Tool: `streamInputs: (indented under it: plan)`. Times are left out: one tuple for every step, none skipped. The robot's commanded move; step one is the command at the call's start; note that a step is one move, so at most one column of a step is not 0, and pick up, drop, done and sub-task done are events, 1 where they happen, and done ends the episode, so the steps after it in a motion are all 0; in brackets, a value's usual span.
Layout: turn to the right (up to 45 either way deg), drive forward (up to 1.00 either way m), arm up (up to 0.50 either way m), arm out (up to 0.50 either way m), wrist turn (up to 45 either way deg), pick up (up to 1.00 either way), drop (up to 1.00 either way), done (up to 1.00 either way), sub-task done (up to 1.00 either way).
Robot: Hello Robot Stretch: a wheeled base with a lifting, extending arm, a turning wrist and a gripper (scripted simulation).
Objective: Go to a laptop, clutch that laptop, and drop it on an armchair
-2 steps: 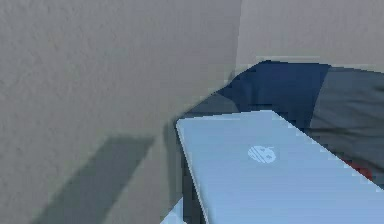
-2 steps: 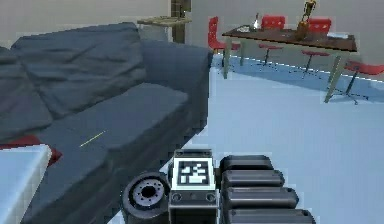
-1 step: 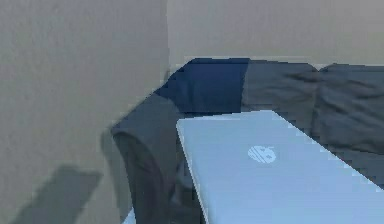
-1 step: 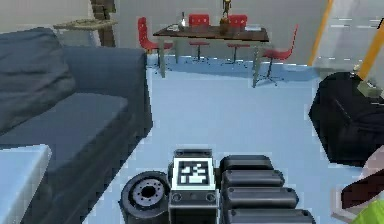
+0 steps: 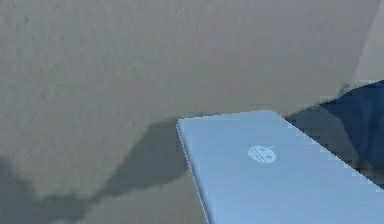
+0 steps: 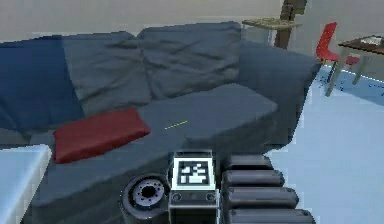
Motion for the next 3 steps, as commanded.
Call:
streamInputs:
  plan:
    - [-15.0, 0.00, 0.00, 0.00, 0.0, 0.00, 0.00, 0.00, 0.00]
    - [45.0, 0.00, 0.00, 0.00, 0.0, 0.00, 0.00, 0.00, 0.00]
    - [12.0, 0.00, 0.00, 0.00, 0.0, 0.00, 0.00, 0.00, 0.00]
